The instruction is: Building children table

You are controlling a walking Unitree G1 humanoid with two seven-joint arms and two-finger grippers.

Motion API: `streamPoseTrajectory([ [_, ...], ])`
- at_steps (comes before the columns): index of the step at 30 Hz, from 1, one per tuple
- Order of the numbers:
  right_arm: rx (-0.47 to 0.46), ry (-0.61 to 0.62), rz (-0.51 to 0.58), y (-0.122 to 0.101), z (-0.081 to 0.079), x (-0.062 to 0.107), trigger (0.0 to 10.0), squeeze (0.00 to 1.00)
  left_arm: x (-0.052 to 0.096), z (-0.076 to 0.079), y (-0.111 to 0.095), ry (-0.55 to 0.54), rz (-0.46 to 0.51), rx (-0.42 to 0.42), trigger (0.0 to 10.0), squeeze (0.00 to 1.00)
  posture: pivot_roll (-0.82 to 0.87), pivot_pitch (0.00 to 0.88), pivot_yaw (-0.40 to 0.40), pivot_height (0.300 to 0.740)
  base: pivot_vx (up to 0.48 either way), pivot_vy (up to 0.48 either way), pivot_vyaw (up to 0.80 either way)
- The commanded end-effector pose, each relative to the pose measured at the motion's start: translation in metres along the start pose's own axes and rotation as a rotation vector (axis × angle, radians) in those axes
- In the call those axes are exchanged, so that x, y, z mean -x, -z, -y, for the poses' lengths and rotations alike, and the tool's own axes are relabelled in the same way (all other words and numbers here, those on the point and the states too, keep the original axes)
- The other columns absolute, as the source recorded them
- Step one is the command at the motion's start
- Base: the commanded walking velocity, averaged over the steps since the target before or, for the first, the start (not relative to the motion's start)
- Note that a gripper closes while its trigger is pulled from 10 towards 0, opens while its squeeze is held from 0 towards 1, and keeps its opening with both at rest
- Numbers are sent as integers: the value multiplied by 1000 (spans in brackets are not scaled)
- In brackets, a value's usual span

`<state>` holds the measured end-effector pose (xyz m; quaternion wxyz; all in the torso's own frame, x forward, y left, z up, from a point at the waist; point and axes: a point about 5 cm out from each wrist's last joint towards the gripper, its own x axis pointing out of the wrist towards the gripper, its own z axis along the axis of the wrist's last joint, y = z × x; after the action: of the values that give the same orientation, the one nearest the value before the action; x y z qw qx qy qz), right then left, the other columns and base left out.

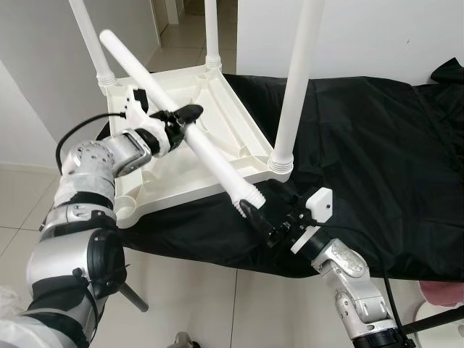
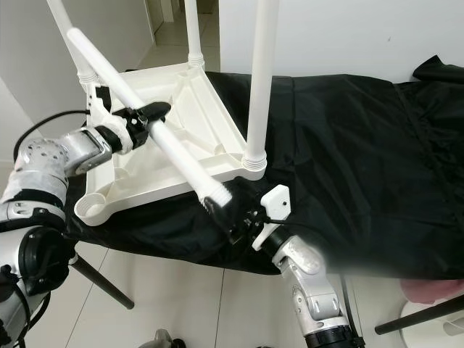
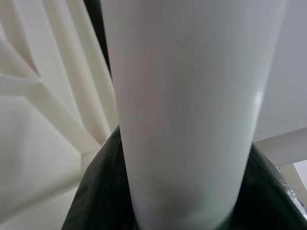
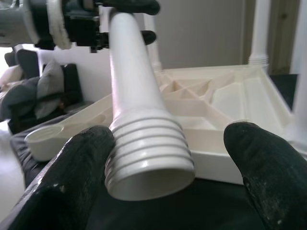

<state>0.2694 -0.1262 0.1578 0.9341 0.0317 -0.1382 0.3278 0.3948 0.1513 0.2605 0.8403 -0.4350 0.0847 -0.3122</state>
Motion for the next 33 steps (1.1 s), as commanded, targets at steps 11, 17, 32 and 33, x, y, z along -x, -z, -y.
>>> streamPoseTrajectory([
  [11, -77, 43, 19, -17, 19, -10, 10000, 0, 3, 29, -30, 23, 70, -177, 10000, 0, -6, 36, 69, 740, 0, 0, 0],
  [17, -98, 60, 22, -17, 27, -9, 10000, 0, 12, 18, -46, -73, 172, -231, 10000, 0, 2, 40, 54, 740, 0, 0, 0],
  [32, -101, 153, -51, -1, 45, -15, 10000, 0, 33, 23, -75, -111, 373, -258, 10000, 0, -1, 46, 44, 740, 0, 0, 0],
  [33, -107, 162, -55, 0, 46, -18, 10000, 0, 34, 24, -75, -108, 384, -257, 10000, 0, -1, 46, 44, 740, 0, 0, 0],
])
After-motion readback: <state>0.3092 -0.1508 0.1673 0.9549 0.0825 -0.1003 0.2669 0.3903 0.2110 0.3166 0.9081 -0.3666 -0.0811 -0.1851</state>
